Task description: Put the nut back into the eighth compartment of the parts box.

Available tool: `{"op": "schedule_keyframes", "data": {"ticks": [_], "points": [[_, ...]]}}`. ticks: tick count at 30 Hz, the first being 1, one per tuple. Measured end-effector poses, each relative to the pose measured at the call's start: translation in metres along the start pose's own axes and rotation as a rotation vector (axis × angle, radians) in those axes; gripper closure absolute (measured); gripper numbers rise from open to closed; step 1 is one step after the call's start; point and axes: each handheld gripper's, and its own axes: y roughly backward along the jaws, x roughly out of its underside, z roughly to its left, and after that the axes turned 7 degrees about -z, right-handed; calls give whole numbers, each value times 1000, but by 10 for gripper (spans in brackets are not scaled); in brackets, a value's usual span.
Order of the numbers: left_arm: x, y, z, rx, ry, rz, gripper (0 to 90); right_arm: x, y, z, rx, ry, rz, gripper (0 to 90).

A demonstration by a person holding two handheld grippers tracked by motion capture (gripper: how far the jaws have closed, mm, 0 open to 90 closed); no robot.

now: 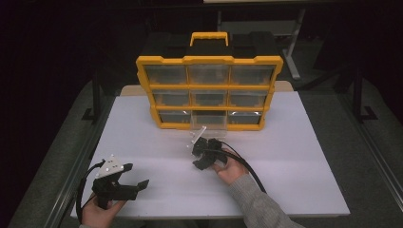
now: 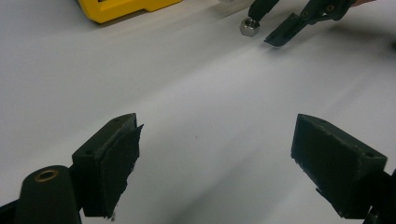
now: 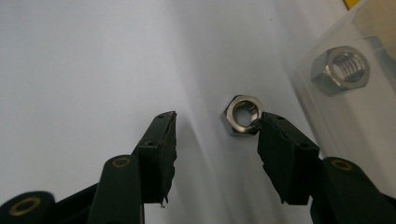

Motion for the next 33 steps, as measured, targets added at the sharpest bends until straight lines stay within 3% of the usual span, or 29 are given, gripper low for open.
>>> {"op": "schedule_keyframes", "data": {"ticks": [6,11,20,33], "points": [[0,0,0,1,-1,2,150,-2,-4,-4,-7,-15,-8,488],[0,0,0,0,-1,1,149,-2,-6,-6,-52,-21,-19,563],[0,0,0,0,-3,1,149,-4,-8,-8,-93,-11,-21,677],[0,0,0,-2,-1,-7,150,-5,-3,-11,-147,-9,-1,691]]}}
